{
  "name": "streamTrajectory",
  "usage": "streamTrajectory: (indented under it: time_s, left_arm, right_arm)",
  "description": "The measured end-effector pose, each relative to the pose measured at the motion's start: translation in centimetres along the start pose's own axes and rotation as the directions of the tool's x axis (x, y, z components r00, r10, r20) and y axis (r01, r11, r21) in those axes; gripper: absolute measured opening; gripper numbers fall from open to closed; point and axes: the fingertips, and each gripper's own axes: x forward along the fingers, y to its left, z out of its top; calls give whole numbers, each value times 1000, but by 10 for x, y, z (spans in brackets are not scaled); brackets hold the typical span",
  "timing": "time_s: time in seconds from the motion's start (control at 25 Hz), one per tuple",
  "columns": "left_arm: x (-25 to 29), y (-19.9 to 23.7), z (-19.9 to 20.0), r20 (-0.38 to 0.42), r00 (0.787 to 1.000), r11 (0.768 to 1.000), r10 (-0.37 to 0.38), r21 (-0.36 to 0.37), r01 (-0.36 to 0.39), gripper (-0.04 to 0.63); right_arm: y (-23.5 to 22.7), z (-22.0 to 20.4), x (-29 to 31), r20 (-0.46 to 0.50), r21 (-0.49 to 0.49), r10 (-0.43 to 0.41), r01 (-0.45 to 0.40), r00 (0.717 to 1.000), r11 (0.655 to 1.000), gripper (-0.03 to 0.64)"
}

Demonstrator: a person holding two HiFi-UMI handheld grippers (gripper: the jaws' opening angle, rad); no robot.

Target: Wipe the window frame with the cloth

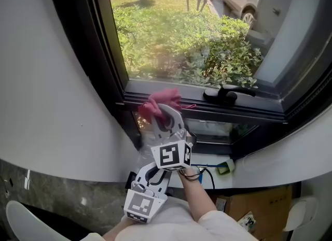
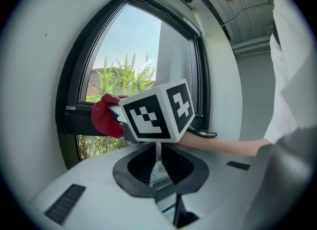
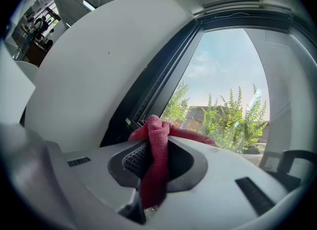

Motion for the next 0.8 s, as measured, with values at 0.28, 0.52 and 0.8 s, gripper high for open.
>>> streamTrajectory:
  time_s: [0.28, 0.52, 0.8]
  left_arm:
    - [5, -7, 0, 4, 1000, 1000, -9, 8, 9, 41]
    - [9, -9, -1, 29, 1000, 1000, -7, 21, 6, 41]
    - [11, -4, -1, 41, 999, 999, 0, 34, -1, 41]
  right_arm:
    - [-7, -4, -6, -3, 5, -4, 4, 1000, 1000, 72]
    - [-9, -5, -9, 13, 2, -10, 10, 1000, 1000, 72]
    - [-9, -5, -9, 16, -2, -9, 9, 1000, 1000, 72]
